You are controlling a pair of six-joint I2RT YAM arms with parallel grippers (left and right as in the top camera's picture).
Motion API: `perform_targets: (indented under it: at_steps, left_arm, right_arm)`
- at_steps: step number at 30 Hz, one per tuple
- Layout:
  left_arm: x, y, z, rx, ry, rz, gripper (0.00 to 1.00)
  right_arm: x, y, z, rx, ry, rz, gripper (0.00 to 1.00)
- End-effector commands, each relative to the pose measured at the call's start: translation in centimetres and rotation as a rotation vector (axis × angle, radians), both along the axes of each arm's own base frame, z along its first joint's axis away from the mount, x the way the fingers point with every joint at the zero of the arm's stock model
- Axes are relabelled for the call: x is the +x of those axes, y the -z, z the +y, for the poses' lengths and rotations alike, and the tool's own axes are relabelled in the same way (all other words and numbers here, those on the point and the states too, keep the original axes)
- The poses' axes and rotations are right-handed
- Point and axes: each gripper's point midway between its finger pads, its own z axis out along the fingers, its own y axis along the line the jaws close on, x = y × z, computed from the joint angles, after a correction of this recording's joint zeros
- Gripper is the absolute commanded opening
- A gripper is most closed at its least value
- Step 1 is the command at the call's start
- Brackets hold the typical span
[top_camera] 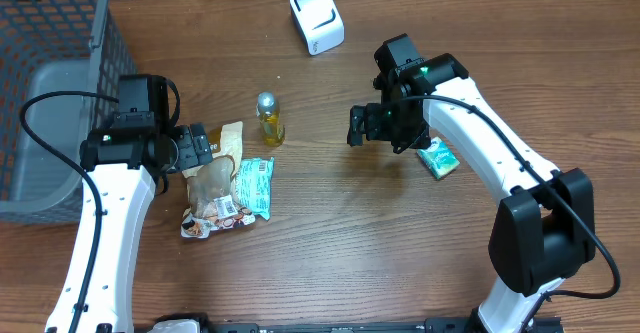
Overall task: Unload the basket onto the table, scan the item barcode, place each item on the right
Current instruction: 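Raise the right gripper and move it left toward the yellow oil bottle, then grasp the yellow oil bottle with the right gripper and lift it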
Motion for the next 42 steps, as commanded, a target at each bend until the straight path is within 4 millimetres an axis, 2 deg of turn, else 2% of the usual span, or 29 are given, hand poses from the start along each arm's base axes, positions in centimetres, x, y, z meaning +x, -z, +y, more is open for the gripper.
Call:
perform_targets:
  at_steps: [1, 6, 9, 15, 19, 22, 27, 32, 37, 42]
  left_arm:
    - [0.4, -0.6, -0.2, 0.002, 0.02, -0.015, 1.0]
    - [0.4, -0.6, -0.2, 0.003, 0.02, -0.015, 1.0]
    - [0.4, -0.6, -0.2, 0.002, 0.02, -0.015, 1.0]
    - [0.4, -0.6, -0.2, 0.003, 0.02, -0.015, 1.0]
    - [0.4, -0.6, -0.2, 0.003, 0.02, -0.015, 1.0]
    - [0.4, -0.6, -0.2, 0.003, 0.02, -0.015, 0.99]
    - [0.4, -0.6, -0.2, 0.003, 0.02, -0.015, 0.99]
    - [0.4, -0.6, -0.2, 0.003, 0.02, -0.015, 1.0]
    - [0.4, -0.6, -0.2, 0.003, 0.02, -0.015, 1.0]
    - [0.4, -0.6, -0.2, 0.002, 0.02, -0.015, 0.99]
  right_arm:
    - [-0.4, -1.2, 1.7, 0.101, -0.013, 0.017, 1.0]
    - [-0.7, -1.8, 3.1, 0.174, -0.031, 0.033, 1.0]
    - [-0.7, -3.0, 3.8, 0.176, -0.051, 0.018, 1.0]
    - [0.5, -9.1, 5.8, 0.097, -0.116, -0.149, 1.0]
    - [1.2, -13.1, 8.9, 0.104, -0.173, -0.309, 1.0]
    - [1.8, -14.2, 11.2, 0.101, -0.177, -0.406, 1.0]
    - [3.2, -13.2, 13.8, 0.029, -0.125, -0.512, 1.0]
    - [4.4, -10.7, 16.2, 0.023, -0.14, -0.529, 1.0]
    - [5.7, -7.5, 17.5, 0.013, -0.144, -0.516, 1.0]
    - [6.8, -6.1, 18.8, 0.028, -0.143, -0.534, 1.0]
